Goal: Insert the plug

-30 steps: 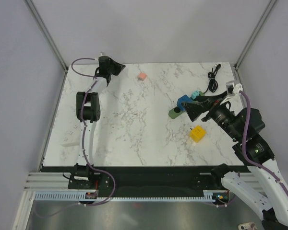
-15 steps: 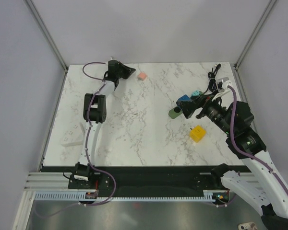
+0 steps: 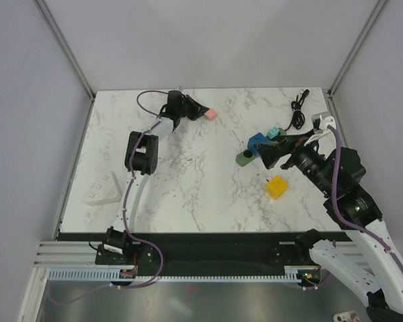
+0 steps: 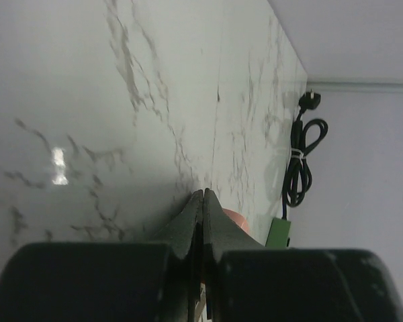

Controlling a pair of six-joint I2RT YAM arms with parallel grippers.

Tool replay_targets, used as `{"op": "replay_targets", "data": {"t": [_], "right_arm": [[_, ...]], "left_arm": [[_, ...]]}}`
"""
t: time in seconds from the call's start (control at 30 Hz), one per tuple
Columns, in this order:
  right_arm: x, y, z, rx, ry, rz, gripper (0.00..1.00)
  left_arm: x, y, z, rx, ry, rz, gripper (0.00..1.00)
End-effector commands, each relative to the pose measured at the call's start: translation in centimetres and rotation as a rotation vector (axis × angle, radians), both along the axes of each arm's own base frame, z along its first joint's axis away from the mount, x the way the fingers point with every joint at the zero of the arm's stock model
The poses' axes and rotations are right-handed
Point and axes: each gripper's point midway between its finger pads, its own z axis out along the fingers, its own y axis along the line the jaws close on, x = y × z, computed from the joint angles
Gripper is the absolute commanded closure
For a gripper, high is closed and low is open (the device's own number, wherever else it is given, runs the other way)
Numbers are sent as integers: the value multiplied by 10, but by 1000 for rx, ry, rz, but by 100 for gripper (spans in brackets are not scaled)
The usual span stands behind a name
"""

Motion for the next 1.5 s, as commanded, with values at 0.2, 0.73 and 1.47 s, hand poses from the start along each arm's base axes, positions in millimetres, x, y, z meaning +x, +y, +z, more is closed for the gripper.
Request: {"op": "replay_targets", "data": {"t": [0.2,0.73,1.47], "right_arm": [[29,-15,-35,-248,137,-109,2],[102,1,-103,-442,338,-167,10],[255,48,-268,-650,591,-79,49]], "left_arm": [[-85,-64,32,73,-140,-406,98],[-139,7,87,295,-35,-301,96],[-333,114,200,590,-395,-264,50]]}}
